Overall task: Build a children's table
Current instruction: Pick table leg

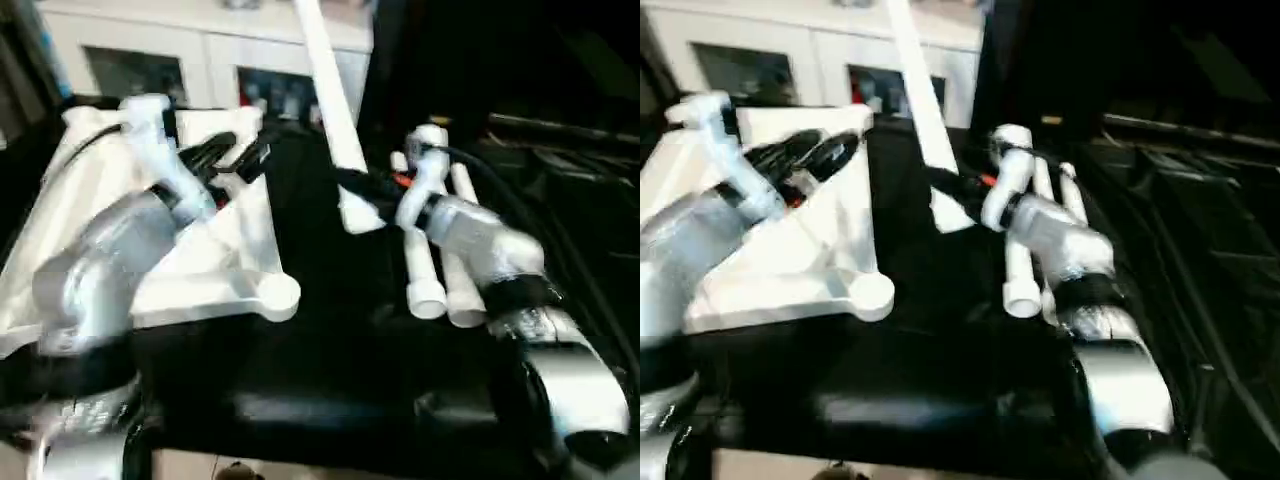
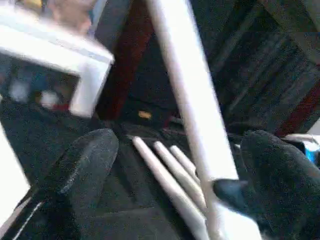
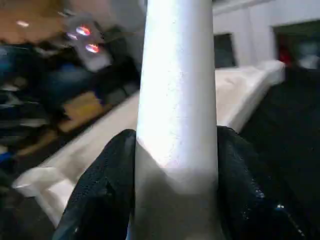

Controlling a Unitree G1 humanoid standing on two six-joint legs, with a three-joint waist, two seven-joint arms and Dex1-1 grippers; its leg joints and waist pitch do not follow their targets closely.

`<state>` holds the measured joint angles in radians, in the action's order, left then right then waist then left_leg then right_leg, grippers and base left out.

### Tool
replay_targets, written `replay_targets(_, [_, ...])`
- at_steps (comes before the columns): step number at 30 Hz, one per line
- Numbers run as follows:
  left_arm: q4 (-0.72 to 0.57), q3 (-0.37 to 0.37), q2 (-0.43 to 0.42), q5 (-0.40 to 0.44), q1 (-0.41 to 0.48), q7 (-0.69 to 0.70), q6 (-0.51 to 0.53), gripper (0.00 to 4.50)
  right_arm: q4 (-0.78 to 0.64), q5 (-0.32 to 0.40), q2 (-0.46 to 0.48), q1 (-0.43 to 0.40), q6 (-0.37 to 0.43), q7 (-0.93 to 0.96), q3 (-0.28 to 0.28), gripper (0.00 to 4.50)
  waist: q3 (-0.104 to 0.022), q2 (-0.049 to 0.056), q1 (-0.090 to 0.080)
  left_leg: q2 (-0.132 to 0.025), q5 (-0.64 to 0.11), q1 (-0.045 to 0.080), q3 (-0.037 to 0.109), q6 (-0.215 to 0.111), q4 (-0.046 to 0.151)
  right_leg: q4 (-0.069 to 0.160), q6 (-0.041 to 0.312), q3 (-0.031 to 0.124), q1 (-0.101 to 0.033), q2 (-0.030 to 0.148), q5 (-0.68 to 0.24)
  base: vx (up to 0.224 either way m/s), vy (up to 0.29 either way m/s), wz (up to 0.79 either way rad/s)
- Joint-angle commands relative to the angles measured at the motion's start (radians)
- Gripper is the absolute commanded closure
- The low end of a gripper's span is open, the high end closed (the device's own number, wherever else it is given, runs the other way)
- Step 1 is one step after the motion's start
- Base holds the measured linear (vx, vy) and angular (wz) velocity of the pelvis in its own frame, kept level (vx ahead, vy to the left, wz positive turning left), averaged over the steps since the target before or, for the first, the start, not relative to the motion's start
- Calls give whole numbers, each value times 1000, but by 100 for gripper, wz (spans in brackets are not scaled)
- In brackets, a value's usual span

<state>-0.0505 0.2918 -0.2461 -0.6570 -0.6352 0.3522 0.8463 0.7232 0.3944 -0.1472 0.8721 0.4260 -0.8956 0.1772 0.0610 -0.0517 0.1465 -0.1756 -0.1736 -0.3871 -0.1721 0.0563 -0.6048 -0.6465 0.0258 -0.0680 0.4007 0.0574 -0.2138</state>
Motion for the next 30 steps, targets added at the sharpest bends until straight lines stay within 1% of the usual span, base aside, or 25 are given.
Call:
replay_targets(1, [51,24,46,-82,-69,-36,65,0,-169,68,-28,-45,63,-72,-9,257,-76,35,4,-48,-128,22,19,10,64,68,214,53,-62,86,32,0,0,0])
replay_targets(2, [65,32,59,-100,-88,-43,73,0,-214,81,-32,-62,80,-90,-15,257,-78,30,8,-50,-131,27,19,9,62,69,210,54,-62,86,36,0,0,0])
replay_targets(3, [68,33,61,-103,-91,-44,75,0,-223,84,-33,-66,84,-93,-16,257,-78,28,7,-51,-130,23,23,5,65,68,216,53,-65,87,46,0,0,0])
replay_targets(4, [89,37,81,-124,-121,-43,93,0,-304,108,-39,-99,123,-116,-27,257,-78,32,11,-49,-125,22,23,3,64,69,211,52,-66,88,38,0,0,0])
replay_targets(5, [95,37,90,-132,-133,-44,102,0,-331,118,-42,-111,137,-124,-33,257,-77,32,11,-52,-132,22,25,1,64,70,215,52,-65,90,29,0,0,0])
replay_targets(6, [98,37,93,-134,-138,-45,106,0,-343,123,-43,-116,144,-126,-36,257,-77,29,12,-50,-131,20,25,1,64,71,212,51,-67,89,20,0,0,0])
replay_targets(8, [106,36,99,-138,-150,-42,106,0,-366,130,-47,-129,158,-138,-49,257,-76,30,13,-50,-139,21,24,6,64,76,210,52,-66,93,-24,0,0,0])
replay_targets(9, [108,37,101,-141,-152,-41,106,0,-370,129,-48,-131,159,-140,-52,257,-76,30,13,-50,-139,21,24,6,64,76,210,52,-66,93,-24,0,0,0])
replay_targets(10, [111,42,108,-153,-159,-40,106,0,-380,126,-48,-137,161,-143,-61,257,-76,32,11,-50,-145,20,24,9,64,79,202,51,-65,92,-48,0,0,0])
replay_targets(12, [115,55,117,-173,-168,-47,117,0,-399,122,-49,-148,166,-136,-73,257,-76,32,12,-50,-138,21,24,11,63,79,200,52,-65,92,-47,0,0,0])
replay_targets(14, [112,58,118,-185,-170,-56,125,0,-420,110,-50,-160,174,-116,-84,257,-76,34,14,-53,-134,21,26,14,64,77,202,51,-61,91,-38,0,0,0])
replay_targets(16, [110,70,125,-203,-173,-64,130,0,-424,90,-47,-162,170,-88,-94,257,-77,36,14,-53,-135,21,27,18,65,75,201,51,-62,90,-28,0,0,0])
replay_targets(17, [105,82,133,-223,-174,-71,135,0,-410,52,-40,-154,154,-38,-107,257,-77,33,14,-53,-134,21,27,20,65,76,201,51,-62,90,-28,0,0,0])
replay_targets(18, [102,85,135,-228,-173,-74,136,0,-405,39,-38,-151,147,-21,-113,257,-76,33,15,-52,-131,21,26,25,66,75,203,51,-60,91,-32,0,0,0])
replay_targets(19, [96,87,139,-234,-171,-81,140,0,-394,9,-32,-140,133,21,-127,257,-76,33,16,-52,-131,22,25,32,65,76,202,52,-60,92,-36,0,0,0])
replay_targets(21, [92,87,140,-232,-169,-89,142,27,-386,-12,-26,-131,126,48,-136,257,-76,33,16,-52,-137,21,26,32,66,75,193,52,-61,92,-42,0,0,0])
replay_targets(22, [91,89,143,-233,-169,-96,143,34,-387,-24,-21,-129,120,60,-146,257,-74,29,17,-52,-144,21,25,32,67,79,183,53,-61,92,-58,0,0,0])
replay_targets(23, [89,87,144,-228,-168,-101,140,34,-394,-31,-20,-130,118,62,-156,257,-74,29,17,-51,-146,21,25,31,68,79,176,54,-61,92,-65,0,0,0])
replay_targets(24, [88,87,146,-225,-167,-110,138,54,-406,-38,-19,-135,117,65,-170,257,-73,31,18,-53,-147,21,26,31,69,79,173,54,-60,93,-68,0,0,0])
replay_targets(25, [87,87,147,-225,-167,-114,137,69,-416,-43,-18,-138,116,66,-181,257,-73,30,19,-54,-146,21,26,32,70,79,168,54,-59,92,-68,0,0,0])
replay_targets(26, [86,87,151,-223,-166,-126,131,78,-449,-56,-9,-148,116,75,-210,257,-73,28,19,-54,-143,22,26,33,70,78,164,54,-59,91,-62,0,0,0])
replay_targets(27, [84,85,153,-222,-165,-133,128,78,-467,-60,-2,-153,118,83,-225,257,-73,28,20,-54,-137,22,27,34,70,77,161,54,-58,91,-56,0,0,0])
replay_targets(28, [83,81,153,-218,-162,-142,125,87,-479,-67,6,-155,118,94,-235,257,-74,29,21,-54,-131,21,27,33,70,76,159,55,-59,92,-44,0,0,0])
replay_targets(30, [88,84,158,-213,-160,-161,122,113,-484,-95,12,-153,104,111,-259,257,-74,30,20,-54,-139,21,26,35,71,77,157,55,-58,92,-46,0,0,0])
